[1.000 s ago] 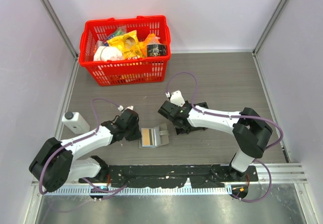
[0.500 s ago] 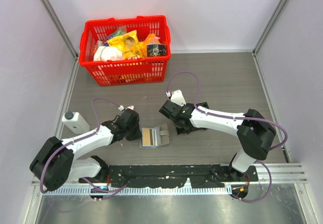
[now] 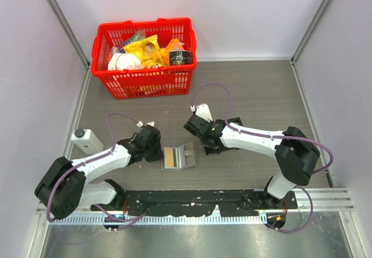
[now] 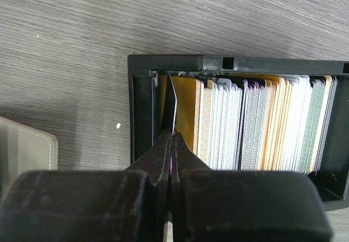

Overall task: Put the credit cards into the card holder
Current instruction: Pick up the credit card from the storage box.

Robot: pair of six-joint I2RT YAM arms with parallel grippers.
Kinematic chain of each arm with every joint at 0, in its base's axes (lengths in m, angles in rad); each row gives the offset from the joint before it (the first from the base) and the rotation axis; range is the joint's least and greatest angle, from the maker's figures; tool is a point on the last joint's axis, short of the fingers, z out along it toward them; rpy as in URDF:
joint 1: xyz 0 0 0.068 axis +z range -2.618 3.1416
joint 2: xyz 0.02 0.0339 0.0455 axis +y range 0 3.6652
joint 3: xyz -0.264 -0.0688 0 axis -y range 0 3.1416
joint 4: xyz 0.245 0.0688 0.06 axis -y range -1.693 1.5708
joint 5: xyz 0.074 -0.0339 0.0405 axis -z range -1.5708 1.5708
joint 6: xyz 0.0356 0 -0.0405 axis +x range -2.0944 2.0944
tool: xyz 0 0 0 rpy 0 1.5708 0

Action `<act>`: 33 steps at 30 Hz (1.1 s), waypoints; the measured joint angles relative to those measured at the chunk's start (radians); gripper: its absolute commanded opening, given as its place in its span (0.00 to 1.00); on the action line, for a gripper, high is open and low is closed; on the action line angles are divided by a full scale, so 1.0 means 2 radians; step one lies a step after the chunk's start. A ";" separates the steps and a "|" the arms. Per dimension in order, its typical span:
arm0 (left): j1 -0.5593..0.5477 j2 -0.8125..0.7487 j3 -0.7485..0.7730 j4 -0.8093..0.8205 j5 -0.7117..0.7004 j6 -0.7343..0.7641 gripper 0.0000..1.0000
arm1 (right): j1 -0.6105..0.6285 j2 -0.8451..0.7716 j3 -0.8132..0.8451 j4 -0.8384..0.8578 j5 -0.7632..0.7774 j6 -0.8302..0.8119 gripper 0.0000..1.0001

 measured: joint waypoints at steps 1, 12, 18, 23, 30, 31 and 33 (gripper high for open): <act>0.000 0.000 0.000 0.000 0.000 0.000 0.00 | -0.001 0.000 -0.001 0.001 -0.002 -0.001 0.02; 0.000 0.006 0.000 0.011 0.004 0.000 0.00 | -0.024 0.005 -0.015 0.034 -0.036 -0.010 0.08; 0.000 0.007 0.000 0.013 0.005 0.000 0.00 | -0.032 0.005 -0.017 0.046 -0.050 -0.012 0.12; 0.000 0.008 0.000 0.014 0.005 0.000 0.00 | -0.036 0.008 -0.023 0.052 -0.057 -0.014 0.12; 0.000 0.009 0.001 0.015 0.006 0.000 0.00 | -0.038 0.007 -0.028 0.060 -0.063 -0.014 0.02; 0.000 0.009 0.001 0.015 0.006 0.000 0.00 | -0.038 0.005 -0.031 0.062 -0.064 -0.014 0.01; 0.000 0.009 0.001 0.015 0.006 0.000 0.00 | -0.040 0.002 -0.034 0.066 -0.069 -0.014 0.01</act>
